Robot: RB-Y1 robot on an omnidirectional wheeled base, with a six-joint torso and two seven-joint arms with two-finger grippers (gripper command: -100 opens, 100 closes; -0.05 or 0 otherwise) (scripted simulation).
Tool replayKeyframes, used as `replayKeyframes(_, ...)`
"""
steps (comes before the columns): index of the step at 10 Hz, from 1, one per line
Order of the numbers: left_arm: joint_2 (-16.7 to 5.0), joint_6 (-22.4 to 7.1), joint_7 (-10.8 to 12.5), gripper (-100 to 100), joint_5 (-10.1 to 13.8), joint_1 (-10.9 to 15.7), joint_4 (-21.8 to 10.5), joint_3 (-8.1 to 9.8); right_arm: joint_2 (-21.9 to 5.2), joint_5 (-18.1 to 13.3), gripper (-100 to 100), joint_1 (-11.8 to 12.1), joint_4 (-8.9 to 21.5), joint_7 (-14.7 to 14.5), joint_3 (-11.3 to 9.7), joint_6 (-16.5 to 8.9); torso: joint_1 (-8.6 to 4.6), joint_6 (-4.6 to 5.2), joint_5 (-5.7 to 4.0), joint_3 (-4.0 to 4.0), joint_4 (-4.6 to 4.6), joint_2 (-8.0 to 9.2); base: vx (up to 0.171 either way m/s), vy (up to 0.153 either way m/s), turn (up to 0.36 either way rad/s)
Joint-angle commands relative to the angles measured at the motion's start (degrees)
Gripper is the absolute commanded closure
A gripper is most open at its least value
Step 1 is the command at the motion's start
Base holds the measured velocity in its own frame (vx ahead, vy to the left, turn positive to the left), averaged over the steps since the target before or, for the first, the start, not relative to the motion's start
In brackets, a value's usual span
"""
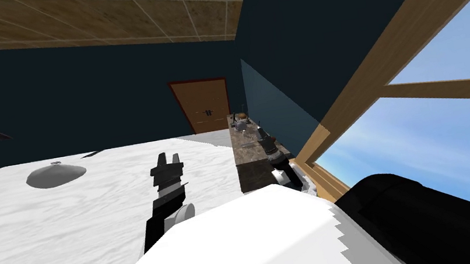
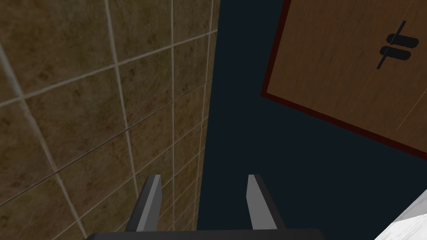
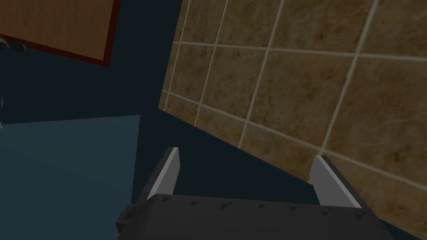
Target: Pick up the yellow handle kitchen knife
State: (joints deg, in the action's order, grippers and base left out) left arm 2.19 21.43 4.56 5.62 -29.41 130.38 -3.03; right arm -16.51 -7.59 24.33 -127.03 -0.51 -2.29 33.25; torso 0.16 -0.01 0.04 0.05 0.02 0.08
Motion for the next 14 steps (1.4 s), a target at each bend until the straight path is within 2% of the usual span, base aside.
replayKeyframes(1, 0.0, 0.0, 0.0, 0, 0.0, 0.0, 0.0, 0.0, -1.8, -0.6, -100, -0.7, 0.9, -0.2, -0.2, -0.2, 0.0, 0.0, 0.0, 0.0, 0.0, 0.0, -0.014, 0.039, 0.067)
replayKeyframes(2, 0.0, 0.0, 0.0, 0, 0.0, 0.0, 0.0, 0.0, -4.1, -1.7, -100, -1.5, 2.5, -0.5, -0.4, -0.2, -0.04, 0.02, 0.0, -0.01, 0.0, -0.02, -0.014, 0.048, 0.141)
replayKeyframes(3, 0.0, 0.0, 0.0, 0, 0.0, 0.0, 0.0, 0.0, -4.8, -1.7, -100, -1.5, 2.5, -0.5, -0.4, -0.2, -0.02, 0.0, 0.0, -0.02, -0.01, -0.03, -0.008, 0.046, 0.064)
replayKeyframes(4, 0.0, 0.0, 0.0, 0, 0.0, 0.0, 0.0, 0.01, -7.2, -2.8, -100, -2.3, 4.4, -0.9, -0.7, -0.2, -0.01, 0.03, 0.0, -0.02, -0.01, -0.04, -0.002, 0.058, 0.166)
replayKeyframes(5, 0.0, 0.0, 0.0, 0, 0.0, 0.0, 0.0, 0.0, -8.0, -2.8, -100, -2.3, 4.4, -0.9, -0.7, -0.2, 0.03, -0.01, 0.01, -0.04, -0.01, -0.07, -0.002, 0.051, 0.067)
replayKeyframes(6, 0.0, 0.0, 0.0, 0, 0.0, 0.0, 0.0, 0.01, -10.1, -4.0, -100, -3.1, 6.4, -1.3, -1.1, -0.1, 0.01, 0.03, 0.01, -0.04, -0.01, -0.06, 0.005, 0.068, 0.137)
replayKeyframes(7, 0.0, 0.0, 0.0, 0, 0.0, 0.0, 0.0, 0.0, -11.2, -4.0, -100, -3.1, 6.4, -1.3, -1.1, -0.1, 0.06, 0.0, 0.01, -0.05, -0.02, -0.1, 0.005, 0.052, 0.076)
replayKeyframes(8, 0.0, 0.0, 0.0, 0, 0.0, 0.0, 0.0, 0.01, -13.3, -5.3, -100, -3.8, 8.5, -1.8, -1.6, 0.0, 0.01, 0.03, 0.01, -0.05, -0.02, -0.09, -0.004, 0.063, 0.182)
replayKeyframes(9, 0.0, 0.0, 0.0, 0, 0.0, 0.0, 0.0, 0.0, -14.6, -5.3, -100, -3.8, 8.5, -1.8, -1.6, 0.0, 0.05, 0.0, 0.01, -0.05, -0.02, -0.08, 0.001, 0.047, 0.069)
replayKeyframes(10, 0.0, 0.0, 0.0, 0, 0.0, 0.0, 0.0, 0.01, -16.4, -6.7, -100, -4.6, 10.7, -2.3, -2.2, 0.2, -0.01, 0.04, 0.01, -0.04, -0.01, -0.07, 0.013, 0.053, 0.134)
replayKeyframes(11, 0.0, 0.0, 0.0, 0, 0.0, 0.0, 0.0, 0.0, -18.1, -6.7, -100, -4.6, 10.7, -2.3, -2.2, 0.2, 0.0, 0.01, 0.0, -0.06, -0.02, -0.11, 0.02, 0.048, 0.094)
replayKeyframes(12, 0.0, 0.0, 0.0, 0, 0.0, 0.0, 0.0, 0.01, -20.0, -8.1, -100, -5.3, 13.1, -2.8, -2.9, 0.4, -0.01, 0.04, 0.01, -0.07, -0.03, -0.13, 0.02, 0.056, 0.142)
replayKeyframes(13, 0.0, 0.0, 0.0, 0, 0.0, 0.0, 0.0, 0.0, -21.7, -8.1, -100, -5.3, 13.1, -2.8, -2.9, 0.4, 0.01, 0.01, 0.01, -0.08, -0.03, -0.14, 0.014, 0.043, 0.086)
replayKeyframes(14, 0.0, 0.0, 0.0, 0, 0.0, 0.0, 0.0, 0.01, -23.4, -9.6, -100, -6.1, 15.5, -3.4, -3.6, 0.6, -0.03, 0.04, 0.0, -0.07, -0.03, -0.12, 0.023, 0.055, 0.179)
